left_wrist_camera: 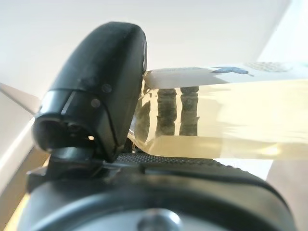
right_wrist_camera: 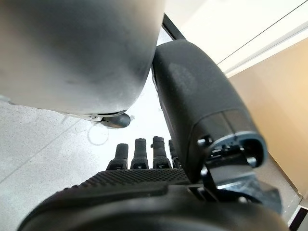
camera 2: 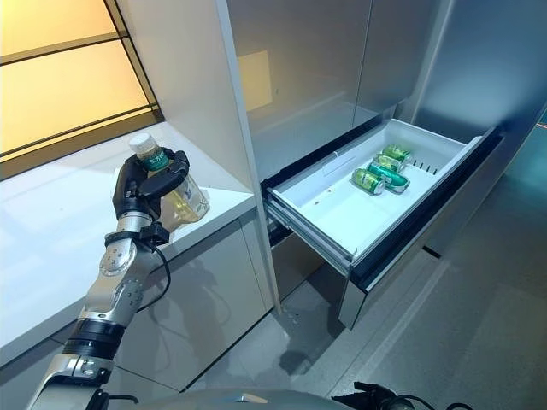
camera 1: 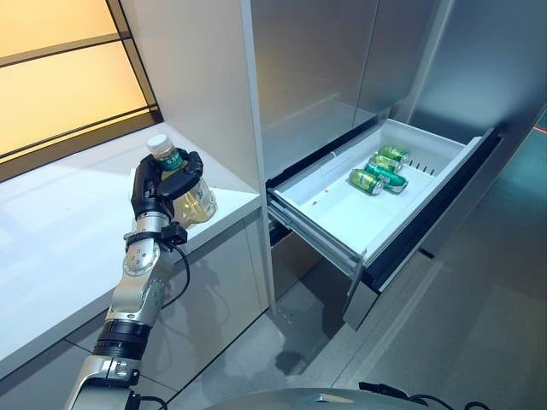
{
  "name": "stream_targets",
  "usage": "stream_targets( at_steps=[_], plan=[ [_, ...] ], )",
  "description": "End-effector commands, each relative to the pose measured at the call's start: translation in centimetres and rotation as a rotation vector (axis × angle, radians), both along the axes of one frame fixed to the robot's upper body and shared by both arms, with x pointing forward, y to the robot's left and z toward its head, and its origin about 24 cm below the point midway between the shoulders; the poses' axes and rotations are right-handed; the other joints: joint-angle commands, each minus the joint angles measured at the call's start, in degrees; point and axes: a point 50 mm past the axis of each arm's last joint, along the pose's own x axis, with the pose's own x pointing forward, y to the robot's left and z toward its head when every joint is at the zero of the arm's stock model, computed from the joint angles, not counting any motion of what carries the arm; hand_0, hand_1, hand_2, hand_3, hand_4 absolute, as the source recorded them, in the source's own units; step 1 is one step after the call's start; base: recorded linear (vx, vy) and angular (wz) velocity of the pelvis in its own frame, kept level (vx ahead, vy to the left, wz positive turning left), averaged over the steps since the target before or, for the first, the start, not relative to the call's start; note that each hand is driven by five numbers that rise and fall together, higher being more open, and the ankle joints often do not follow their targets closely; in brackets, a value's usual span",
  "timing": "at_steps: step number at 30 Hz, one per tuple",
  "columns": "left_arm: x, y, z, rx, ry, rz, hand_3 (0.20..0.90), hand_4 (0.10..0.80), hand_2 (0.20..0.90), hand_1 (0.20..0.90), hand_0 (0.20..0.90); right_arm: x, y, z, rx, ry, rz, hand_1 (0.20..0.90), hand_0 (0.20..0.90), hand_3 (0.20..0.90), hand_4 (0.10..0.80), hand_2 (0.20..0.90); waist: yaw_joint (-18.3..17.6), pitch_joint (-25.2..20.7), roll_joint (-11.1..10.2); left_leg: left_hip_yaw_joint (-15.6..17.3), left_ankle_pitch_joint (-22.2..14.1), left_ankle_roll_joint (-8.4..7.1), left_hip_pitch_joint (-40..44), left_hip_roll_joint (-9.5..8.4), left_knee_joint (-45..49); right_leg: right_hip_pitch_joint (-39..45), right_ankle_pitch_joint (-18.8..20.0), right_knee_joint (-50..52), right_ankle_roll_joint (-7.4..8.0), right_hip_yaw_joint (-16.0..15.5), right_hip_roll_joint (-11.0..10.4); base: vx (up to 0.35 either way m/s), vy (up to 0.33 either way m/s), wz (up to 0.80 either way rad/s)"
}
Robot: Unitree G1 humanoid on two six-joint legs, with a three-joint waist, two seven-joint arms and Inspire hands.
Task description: Put drinks into fridge and close the fridge
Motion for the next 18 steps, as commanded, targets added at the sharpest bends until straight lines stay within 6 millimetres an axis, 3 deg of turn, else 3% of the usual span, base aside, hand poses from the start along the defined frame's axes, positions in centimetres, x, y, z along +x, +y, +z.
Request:
stream_targets(
  at_steps=[1, 12, 16, 18],
  plan=[
    [-0.3, -1.4, 10.5, -0.120, -0.550, -0.128, 0.200, 0.100, 0.300, 0.300, 0.300, 0.1, 2.1, -0.4, 0.043, 0.015, 0.062, 0.900, 0.900, 0.900, 0.800, 0.900, -0.46, -2.16, -0.74, 0.93, -6.40, 0.69, 1.94, -0.77, 0.37, -0.58, -0.28, 1.10, 2.78, 3.10, -1.65, 0.000, 0.000, 0.00],
    [-0.9, -3.3, 11.5, -0.680, -0.713, -0.352, 0.200, 0.100, 0.300, 0.300, 0.300, 0.8, 2.8, -0.4, 0.051, 0.003, 0.045, 0.900, 0.900, 0.900, 0.800, 0.900, -0.66, -2.44, -0.98, 0.58, -5.69, 0.44, 1.28, -0.86, 0.37, -0.95, 0.37, 1.02, 2.63, 2.93, -1.70, -0.012, -0.001, 0.00],
    [-1.4, -4.0, 12.0, -0.723, -0.753, -0.424, 0.200, 0.100, 0.300, 0.300, 0.300, 2.1, 3.1, 0.0, 0.078, -0.075, 0.040, 0.900, 0.900, 0.900, 0.800, 0.900, -0.68, -2.43, -1.14, 0.54, -5.61, 0.48, 1.14, -0.93, 0.37, -1.04, 0.56, 0.99, 2.64, 3.04, -1.69, -0.010, 0.001, 0.00],
    [-1.7, -4.3, 12.2, -0.704, -0.772, -0.466, 0.200, 0.100, 0.300, 0.300, 0.300, 4.1, 3.7, 0.7, 0.096, -0.182, 0.099, 0.900, 0.900, 0.900, 0.800, 0.900, -0.66, -2.17, -1.29, 0.38, -5.60, 0.53, 1.13, -0.98, 0.37, -1.02, 0.70, 0.95, 2.69, 2.99, -1.76, 0.000, 0.000, 0.00]
  ],
)
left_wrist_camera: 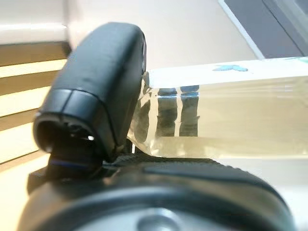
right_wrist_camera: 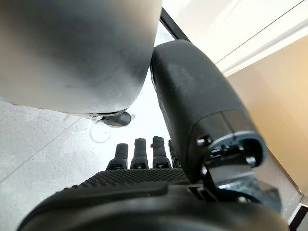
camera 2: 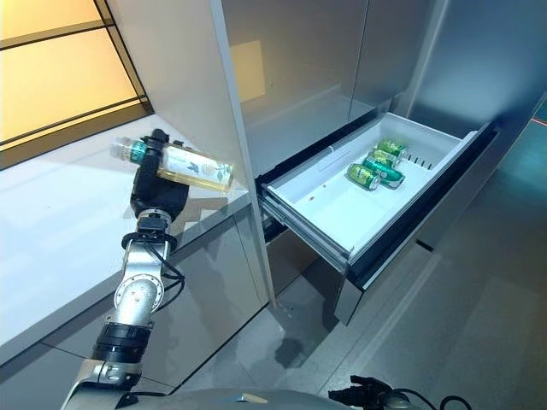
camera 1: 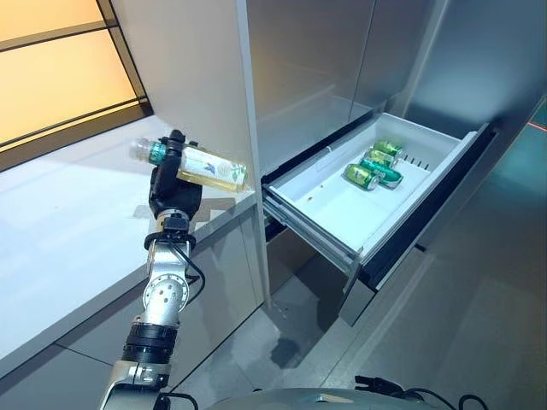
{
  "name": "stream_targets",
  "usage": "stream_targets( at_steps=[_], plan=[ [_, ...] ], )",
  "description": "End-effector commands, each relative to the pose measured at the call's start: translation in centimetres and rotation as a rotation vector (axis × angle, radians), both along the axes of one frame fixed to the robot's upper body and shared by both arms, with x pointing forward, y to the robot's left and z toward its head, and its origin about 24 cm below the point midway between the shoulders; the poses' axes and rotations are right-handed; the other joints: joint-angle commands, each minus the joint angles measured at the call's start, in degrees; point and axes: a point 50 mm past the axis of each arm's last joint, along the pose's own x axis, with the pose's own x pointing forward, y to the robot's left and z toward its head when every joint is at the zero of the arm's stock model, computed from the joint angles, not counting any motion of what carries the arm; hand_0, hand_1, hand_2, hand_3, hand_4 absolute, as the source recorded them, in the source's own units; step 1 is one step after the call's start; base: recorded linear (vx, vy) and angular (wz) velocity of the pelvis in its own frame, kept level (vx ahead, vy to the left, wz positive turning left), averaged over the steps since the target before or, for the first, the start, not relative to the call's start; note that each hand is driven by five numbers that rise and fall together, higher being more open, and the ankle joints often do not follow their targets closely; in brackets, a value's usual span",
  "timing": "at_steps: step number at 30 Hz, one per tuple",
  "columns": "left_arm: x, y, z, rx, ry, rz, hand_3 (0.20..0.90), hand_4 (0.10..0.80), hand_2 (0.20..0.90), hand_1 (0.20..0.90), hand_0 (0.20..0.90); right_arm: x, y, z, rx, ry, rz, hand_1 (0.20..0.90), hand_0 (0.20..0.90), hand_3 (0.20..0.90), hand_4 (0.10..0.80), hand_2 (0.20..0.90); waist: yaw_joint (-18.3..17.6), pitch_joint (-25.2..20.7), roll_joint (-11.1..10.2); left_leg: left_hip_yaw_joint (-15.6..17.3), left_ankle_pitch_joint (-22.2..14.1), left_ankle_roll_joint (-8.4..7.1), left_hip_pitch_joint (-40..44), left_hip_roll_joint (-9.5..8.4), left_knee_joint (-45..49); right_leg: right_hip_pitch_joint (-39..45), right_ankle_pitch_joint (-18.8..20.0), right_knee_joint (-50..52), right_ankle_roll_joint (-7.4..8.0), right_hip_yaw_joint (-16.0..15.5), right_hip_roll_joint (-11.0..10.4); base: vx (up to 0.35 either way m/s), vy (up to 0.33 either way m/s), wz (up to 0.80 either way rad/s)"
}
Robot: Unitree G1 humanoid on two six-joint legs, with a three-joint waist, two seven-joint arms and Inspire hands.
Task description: Put drinks into fridge and close the fridge
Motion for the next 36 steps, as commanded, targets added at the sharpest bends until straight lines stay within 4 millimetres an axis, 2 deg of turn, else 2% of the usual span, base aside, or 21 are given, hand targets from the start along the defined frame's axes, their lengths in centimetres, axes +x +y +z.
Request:
stream_targets(
  at_steps=[1, 6, 12, 19, 22, 26, 28, 31, 33, 34, 36],
  plan=[
    [-1.4, -0.9, 10.5, 0.033, -0.602, -0.041, 0.200, 0.100, 0.300, 0.300, 0.300, 4.1, 3.6, 1.0, 0.098, -0.191, 0.095, 0.900, 0.900, 0.900, 0.800, 0.900, 0.22, -2.96, -0.59, 0.43, -5.45, 0.53, 1.16, -0.96, 0.33, -1.00, 0.77, 0.93, 2.73, 2.99, -1.81, 0.000, 0.000, 0.00],
    [-2.0, -1.9, 10.7, 0.119, -0.668, -0.096, 0.200, 0.100, 0.300, 0.300, 0.300, 8.2, 6.8, 4.4, 0.253, -0.415, 0.252, 0.900, 0.900, 0.900, 0.800, 0.900, -0.31, -2.03, -1.30, 0.34, -5.87, 0.54, 1.50, -0.98, 0.33, -0.64, 0.70, 0.69, 2.98, 3.01, -1.90, 0.000, 0.000, 0.00],
    [-2.4, -3.8, 10.3, 0.189, -0.694, -0.174, 0.200, 0.100, 0.300, 0.300, 0.300, 10.4, 10.7, 8.8, 0.567, -0.533, 0.326, 0.900, 0.900, 0.900, 0.800, 0.900, -1.13, -1.57, -2.26, 0.46, -5.76, 0.34, 1.61, -1.14, 0.33, -0.62, 1.08, 0.34, 3.29, 3.18, -1.97, 0.000, 0.000, 0.00],
    [-2.7, -5.3, 8.8, 0.210, -0.684, -0.254, 0.200, 0.100, 0.300, 0.300, 0.300, 12.6, 13.4, 14.3, 0.959, -0.625, 0.233, 0.900, 0.900, 0.900, 0.800, 0.900, -1.36, -1.33, -2.30, 1.39, -5.52, 0.57, 1.67, -1.20, 0.33, -0.88, 1.62, 0.26, 3.59, 3.51, -2.02, 0.000, 0.000, 0.00],
    [-3.0, -5.5, 8.4, 0.215, -0.679, -0.266, 0.200, 0.100, 0.300, 0.300, 0.300, 13.5, 13.8, 16.9, 1.016, -0.731, 0.270, 0.900, 0.900, 0.900, 0.800, 0.900, -1.44, -1.35, -2.21, 1.85, -5.45, 0.69, 1.50, -1.16, 0.33, -1.12, 1.73, 0.26, 3.71, 3.69, -2.04, 0.003, 0.018, -0.04],
    [-3.1, -5.3, 7.9, 0.222, -0.659, -0.283, 0.200, 0.100, 0.300, 0.300, 0.300, 15.4, 12.8, 23.2, 0.981, -1.039, 0.431, 0.900, 0.900, 0.900, 0.800, 0.900, -1.64, -1.32, -2.25, 2.69, -5.40, 0.73, 1.29, -1.02, 0.33, -1.47, 1.88, 0.26, 3.79, 4.15, -2.04, 0.000, 0.014, -0.04],
    [-2.9, -5.4, 7.8, 0.218, -0.641, -0.303, 0.200, 0.100, 0.300, 0.300, 0.300, 16.6, 12.2, 27.1, 0.931, -1.213, 0.525, 0.900, 0.900, 0.900, 0.800, 0.900, -1.70, -1.46, -2.34, 2.96, -5.48, 0.75, 1.22, -0.96, 0.33, -1.58, 1.85, 0.26, 3.78, 4.37, -2.02, 0.005, 0.008, -0.06],
    [-2.6, -5.5, 7.9, 0.217, -0.625, -0.323, 0.200, 0.100, 0.300, 0.300, 0.300, 17.4, 11.5, 31.2, 0.846, -1.364, 0.610, 0.900, 0.900, 0.900, 0.800, 0.900, -1.85, -1.89, -2.54, 3.28, -5.09, 0.70, 0.69, -0.95, 0.33, -2.12, 2.26, 0.26, 3.74, 4.66, -2.04, -0.014, 0.004, -0.09],
    [-2.5, -5.6, 7.9, 0.216, -0.622, -0.330, 0.200, 0.100, 0.300, 0.300, 0.300, 17.6, 11.1, 32.1, 0.814, -1.395, 0.625, 0.900, 0.900, 0.900, 0.800, 0.900, -1.90, -1.93, -2.60, 3.36, -5.13, 0.72, 0.73, -0.93, 0.33, -2.12, 2.29, 0.26, 3.73, 4.73, -2.03, 0.004, 0.000, -0.02],
    [-2.5, -5.5, 7.9, 0.216, -0.618, -0.339, 0.200, 0.100, 0.300, 0.300, 0.300, 17.8, 10.5, 33.4, 0.769, -1.437, 0.655, 0.900, 0.900, 0.900, 0.800, 0.900, -2.05, -2.06, -2.77, 3.45, -5.15, 0.77, 0.72, -0.94, 0.33, -2.14, 2.33, 0.26, 3.70, 4.88, -2.00, 0.000, 0.000, 0.00],
    [-2.5, -5.5, 8.1, 0.218, -0.619, -0.351, 0.200, 0.100, 0.300, 0.300, 0.300, 17.8, 9.9, 34.7, 0.709, -1.463, 0.694, 0.900, 0.900, 0.900, 0.800, 0.900, -2.25, -2.19, -2.99, 3.61, -5.24, 0.81, 0.82, -0.89, 0.33, -2.11, 2.30, 0.34, 3.65, 5.12, -1.95, 0.007, -0.020, -0.03]
  ],
)
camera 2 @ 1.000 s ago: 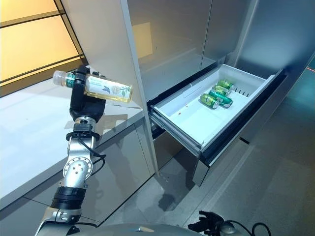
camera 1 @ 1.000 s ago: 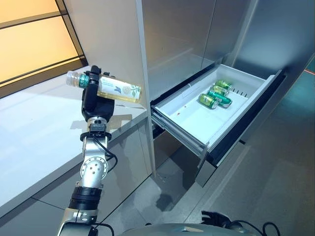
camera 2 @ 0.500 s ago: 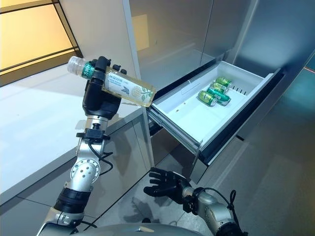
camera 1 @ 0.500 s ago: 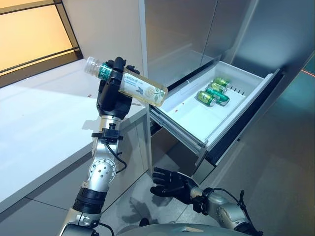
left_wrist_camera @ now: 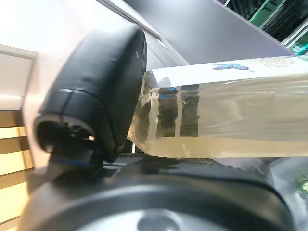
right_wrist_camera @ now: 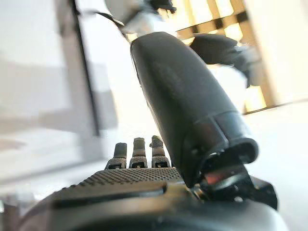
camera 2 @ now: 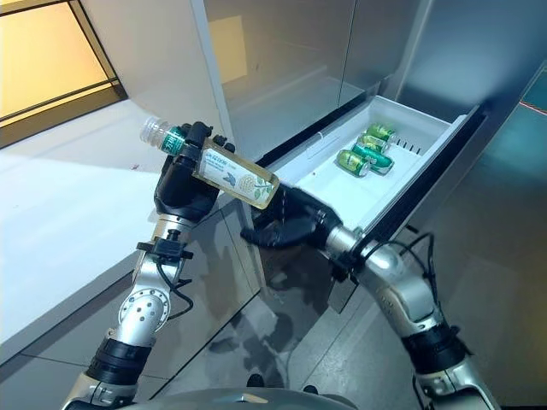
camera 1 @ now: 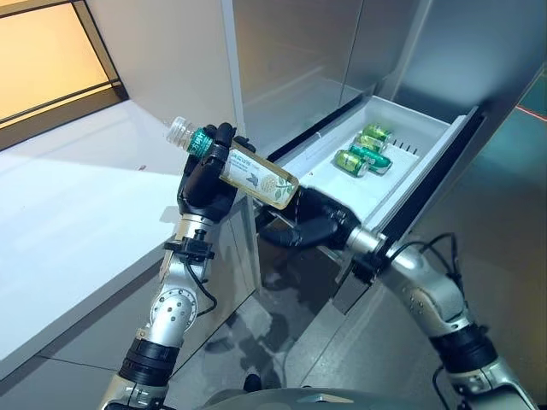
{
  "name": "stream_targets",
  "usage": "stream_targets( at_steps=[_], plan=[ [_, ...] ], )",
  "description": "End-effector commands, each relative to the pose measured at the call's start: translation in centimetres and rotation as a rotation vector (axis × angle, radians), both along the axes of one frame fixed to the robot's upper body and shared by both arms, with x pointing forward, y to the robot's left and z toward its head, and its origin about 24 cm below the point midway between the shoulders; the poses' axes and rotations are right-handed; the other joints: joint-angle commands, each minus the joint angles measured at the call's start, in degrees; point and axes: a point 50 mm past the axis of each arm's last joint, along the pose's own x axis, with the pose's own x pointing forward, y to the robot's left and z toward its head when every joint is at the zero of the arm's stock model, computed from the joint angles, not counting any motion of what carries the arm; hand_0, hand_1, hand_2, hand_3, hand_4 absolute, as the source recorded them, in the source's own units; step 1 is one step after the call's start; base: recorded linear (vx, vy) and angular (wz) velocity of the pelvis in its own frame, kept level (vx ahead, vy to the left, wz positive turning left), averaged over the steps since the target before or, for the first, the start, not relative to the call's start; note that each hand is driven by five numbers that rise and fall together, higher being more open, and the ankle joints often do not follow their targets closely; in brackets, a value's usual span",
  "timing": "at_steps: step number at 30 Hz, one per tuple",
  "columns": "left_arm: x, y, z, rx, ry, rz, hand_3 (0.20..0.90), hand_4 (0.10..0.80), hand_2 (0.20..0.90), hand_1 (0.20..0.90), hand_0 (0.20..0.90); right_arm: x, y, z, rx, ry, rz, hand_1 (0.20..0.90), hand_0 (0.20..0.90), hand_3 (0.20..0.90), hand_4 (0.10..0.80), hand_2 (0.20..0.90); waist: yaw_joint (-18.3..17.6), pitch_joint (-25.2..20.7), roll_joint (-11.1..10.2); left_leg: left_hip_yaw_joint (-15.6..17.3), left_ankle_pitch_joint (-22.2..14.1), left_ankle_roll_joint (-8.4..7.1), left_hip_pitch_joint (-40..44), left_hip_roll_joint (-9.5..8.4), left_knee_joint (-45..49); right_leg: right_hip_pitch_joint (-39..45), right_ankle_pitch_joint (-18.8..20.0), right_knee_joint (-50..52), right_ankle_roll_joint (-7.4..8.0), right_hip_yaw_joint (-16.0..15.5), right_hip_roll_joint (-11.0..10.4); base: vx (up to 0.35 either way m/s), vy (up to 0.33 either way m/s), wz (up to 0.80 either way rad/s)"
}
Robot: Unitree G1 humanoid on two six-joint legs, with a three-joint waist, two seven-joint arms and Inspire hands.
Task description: Put drinks into fridge and close the fridge
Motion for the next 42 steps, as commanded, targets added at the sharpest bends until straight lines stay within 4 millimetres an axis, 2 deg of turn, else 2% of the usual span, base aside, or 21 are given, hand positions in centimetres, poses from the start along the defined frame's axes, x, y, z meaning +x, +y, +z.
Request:
stream_targets(
  at_steps=[1, 9, 21, 25, 42],
  plan=[
    [-0.3, -1.0, 7.2, -0.041, -0.374, -0.084, 0.200, 0.100, 0.300, 0.300, 0.300, -0.5, 0.6, 6.1, 0.080, -0.272, 0.062, 0.900, 0.900, 0.900, 0.800, 0.900, -0.38, -5.60, -1.52, 1.39, -4.93, 0.72, 0.84, -0.87, 0.08, -1.52, 2.23, 0.34, 3.57, 3.35, -1.91, 0.003, -0.021, -0.04],
    [-0.4, -1.0, 7.9, -0.016, -0.404, -0.080, 0.200, 0.100, 0.300, 0.300, 0.300, -0.6, 0.0, 7.8, -0.069, -0.336, 0.081, 0.900, 0.900, 0.900, 0.800, 0.900, -0.96, -5.94, -2.07, 1.54, -4.89, 0.54, 0.87, -0.70, 0.08, -1.56, 2.29, 0.46, 3.53, 3.80, -1.70, -0.001, -0.010, -0.02],
    [-0.1, -2.0, 8.4, 0.080, -0.407, -0.042, 0.200, 0.100, 0.300, 0.300, 0.300, -0.8, 1.5, 8.7, -0.136, -0.394, 0.136, 0.900, 0.900, 0.900, 0.800, 0.900, -1.24, -6.31, -2.34, 1.69, -4.76, 0.45, 0.75, -0.57, 0.08, -1.72, 2.39, 0.45, 3.44, 4.16, -1.53, -0.003, -0.005, -0.03],
    [0.3, -2.4, 8.3, 0.132, -0.395, -0.015, 0.200, 0.100, 0.300, 0.300, 0.300, -0.4, 2.1, 9.3, -0.155, -0.420, 0.127, 0.900, 0.900, 0.900, 0.800, 0.900, -1.09, -6.35, -2.42, 1.77, -4.74, 0.42, 0.73, -0.52, 0.08, -1.81, 2.43, 0.42, 3.44, 4.11, -1.48, 0.000, 0.000, 0.00],
    [2.3, -3.8, 6.5, 0.298, -0.297, 0.090, 0.200, 0.100, 0.300, 0.300, 0.300, 2.5, 3.4, 8.7, -0.293, -0.318, 0.071, 0.900, 0.900, 0.900, 0.800, 0.900, -0.53, -6.60, -3.03, 1.59, -4.38, 0.29, 0.47, -0.46, 0.08, -2.14, 2.43, 0.63, 3.30, 3.90, -1.19, 0.000, 0.000, 0.00]
  ],
)
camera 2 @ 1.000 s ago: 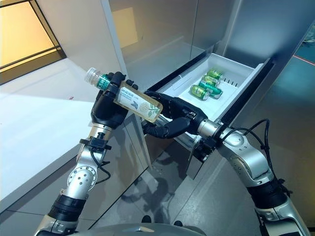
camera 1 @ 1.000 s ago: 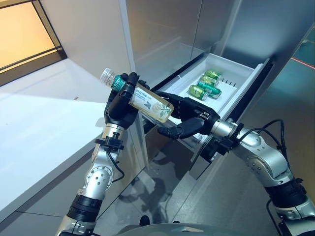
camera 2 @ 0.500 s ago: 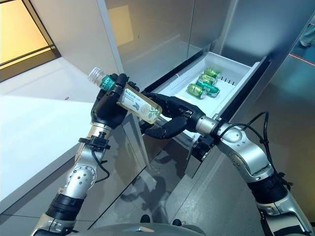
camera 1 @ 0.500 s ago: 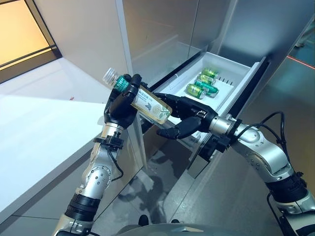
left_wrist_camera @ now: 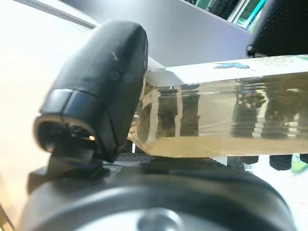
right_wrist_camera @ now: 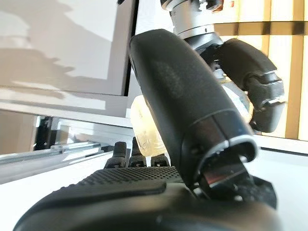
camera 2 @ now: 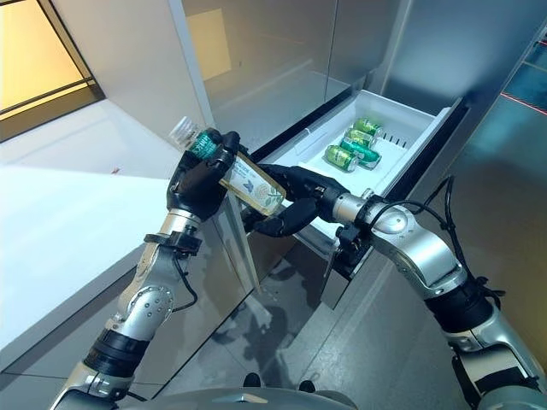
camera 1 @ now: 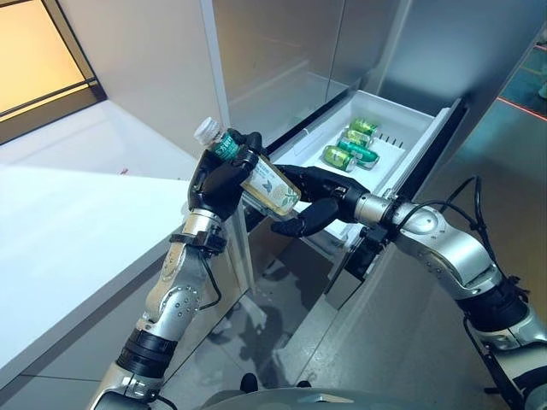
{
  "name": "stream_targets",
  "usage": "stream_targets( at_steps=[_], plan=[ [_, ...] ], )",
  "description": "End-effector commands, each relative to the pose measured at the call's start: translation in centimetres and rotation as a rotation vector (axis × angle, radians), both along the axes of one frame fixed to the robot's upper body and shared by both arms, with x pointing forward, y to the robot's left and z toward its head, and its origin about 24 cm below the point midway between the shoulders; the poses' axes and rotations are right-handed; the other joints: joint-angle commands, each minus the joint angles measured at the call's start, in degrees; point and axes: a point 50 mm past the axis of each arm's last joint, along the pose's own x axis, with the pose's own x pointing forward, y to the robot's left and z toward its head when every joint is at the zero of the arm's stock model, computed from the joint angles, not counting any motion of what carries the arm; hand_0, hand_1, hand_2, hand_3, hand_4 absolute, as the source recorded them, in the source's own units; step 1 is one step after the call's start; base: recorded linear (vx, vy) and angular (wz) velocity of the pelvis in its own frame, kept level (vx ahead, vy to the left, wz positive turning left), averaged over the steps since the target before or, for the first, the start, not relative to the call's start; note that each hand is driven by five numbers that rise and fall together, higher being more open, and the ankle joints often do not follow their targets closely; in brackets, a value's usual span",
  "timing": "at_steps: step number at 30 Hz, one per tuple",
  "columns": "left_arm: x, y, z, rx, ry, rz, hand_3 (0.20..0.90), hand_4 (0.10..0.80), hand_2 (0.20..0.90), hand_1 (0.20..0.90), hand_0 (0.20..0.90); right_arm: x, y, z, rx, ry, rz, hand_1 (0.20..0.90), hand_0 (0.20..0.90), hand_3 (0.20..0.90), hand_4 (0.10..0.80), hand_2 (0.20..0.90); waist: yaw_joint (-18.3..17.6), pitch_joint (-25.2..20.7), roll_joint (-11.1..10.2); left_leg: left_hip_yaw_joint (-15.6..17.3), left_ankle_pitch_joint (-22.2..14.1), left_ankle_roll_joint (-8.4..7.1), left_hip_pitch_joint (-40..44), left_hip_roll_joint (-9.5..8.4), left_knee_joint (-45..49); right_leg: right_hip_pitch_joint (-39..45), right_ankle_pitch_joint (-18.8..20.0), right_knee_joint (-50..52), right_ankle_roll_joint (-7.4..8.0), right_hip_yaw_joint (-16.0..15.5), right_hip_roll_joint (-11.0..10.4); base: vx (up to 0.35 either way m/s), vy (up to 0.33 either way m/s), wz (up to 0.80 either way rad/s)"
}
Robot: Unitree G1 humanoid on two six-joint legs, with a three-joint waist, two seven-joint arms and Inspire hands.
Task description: Put drinks into fridge and close the fridge
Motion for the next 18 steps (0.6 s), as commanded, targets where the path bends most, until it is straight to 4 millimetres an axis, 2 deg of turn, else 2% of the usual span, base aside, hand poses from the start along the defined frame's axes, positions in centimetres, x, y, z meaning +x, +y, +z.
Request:
stream_targets(
  at_steps=[1, 18],
  plan=[
    [1.2, -2.8, 6.4, 0.005, -0.331, -0.052, 0.200, 0.100, 0.300, 0.300, 0.300, 0.6, 3.3, 5.6, 0.109, -0.216, 0.116, 0.900, 0.900, 0.900, 0.800, 0.900, 0.60, -7.01, -2.31, 0.07, -4.04, 0.20, 0.25, -0.55, 0.06, -1.69, 2.22, 0.63, 3.22, 2.28, -1.25, 0.000, 0.000, 0.00],
    [2.7, -3.7, 4.3, 0.084, -0.246, -0.032, 0.200, 0.100, 0.300, 0.300, 0.300, 1.9, 5.2, 4.9, 0.112, -0.152, 0.100, 0.900, 0.900, 0.900, 0.800, 0.900, 0.90, -7.11, -2.31, 0.10, -4.02, 0.26, 0.53, -0.58, 0.06, -1.49, 2.15, 0.73, 3.14, 2.07, -1.34, 0.000, 0.000, 0.00]
  ],
)
